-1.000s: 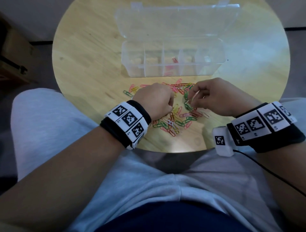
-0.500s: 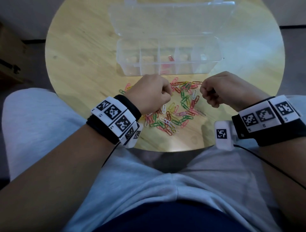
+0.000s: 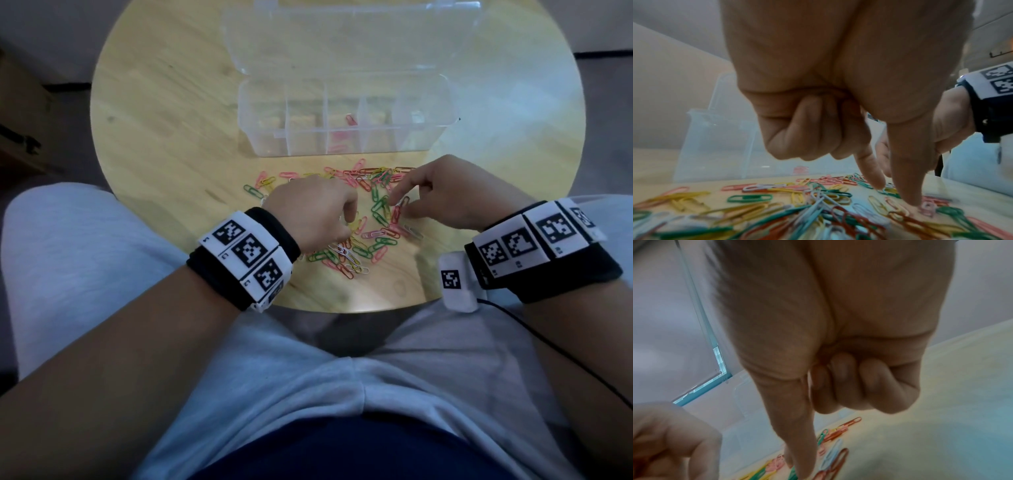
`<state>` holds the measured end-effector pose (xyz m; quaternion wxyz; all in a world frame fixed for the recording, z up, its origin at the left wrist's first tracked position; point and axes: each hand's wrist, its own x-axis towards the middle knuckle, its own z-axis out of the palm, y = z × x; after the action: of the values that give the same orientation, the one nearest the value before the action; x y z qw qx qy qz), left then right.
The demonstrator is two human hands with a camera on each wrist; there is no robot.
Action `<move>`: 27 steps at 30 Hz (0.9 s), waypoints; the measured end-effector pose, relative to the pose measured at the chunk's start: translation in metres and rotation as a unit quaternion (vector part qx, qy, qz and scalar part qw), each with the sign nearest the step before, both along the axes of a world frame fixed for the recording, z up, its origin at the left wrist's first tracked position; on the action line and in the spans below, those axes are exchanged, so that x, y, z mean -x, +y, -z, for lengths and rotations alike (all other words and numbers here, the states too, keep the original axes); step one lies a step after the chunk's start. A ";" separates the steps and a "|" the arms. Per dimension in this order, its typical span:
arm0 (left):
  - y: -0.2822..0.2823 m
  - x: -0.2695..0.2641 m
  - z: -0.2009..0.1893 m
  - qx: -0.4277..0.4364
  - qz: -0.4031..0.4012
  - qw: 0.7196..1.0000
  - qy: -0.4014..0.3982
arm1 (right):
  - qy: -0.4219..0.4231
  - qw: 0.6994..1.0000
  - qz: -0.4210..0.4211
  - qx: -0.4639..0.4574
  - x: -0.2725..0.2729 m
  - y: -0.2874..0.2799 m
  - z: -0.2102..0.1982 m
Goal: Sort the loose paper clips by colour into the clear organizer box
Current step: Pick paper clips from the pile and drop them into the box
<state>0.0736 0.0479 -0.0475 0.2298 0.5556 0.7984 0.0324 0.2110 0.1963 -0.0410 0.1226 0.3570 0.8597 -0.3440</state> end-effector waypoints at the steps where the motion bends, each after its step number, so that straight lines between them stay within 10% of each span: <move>1: 0.000 -0.001 0.001 0.005 0.000 1.000 0.007 | -0.004 1.000 -0.003 -0.007 0.000 0.000 0.000; 27: -0.002 0.007 0.004 -0.016 -0.049 0.993 -0.103 | -0.020 0.998 0.020 -0.049 0.003 -0.003 0.004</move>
<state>0.0668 0.0455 -0.0516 0.3005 0.5131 0.7960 0.1133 0.2076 0.1931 -0.0455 0.1157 0.3864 0.8656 -0.2967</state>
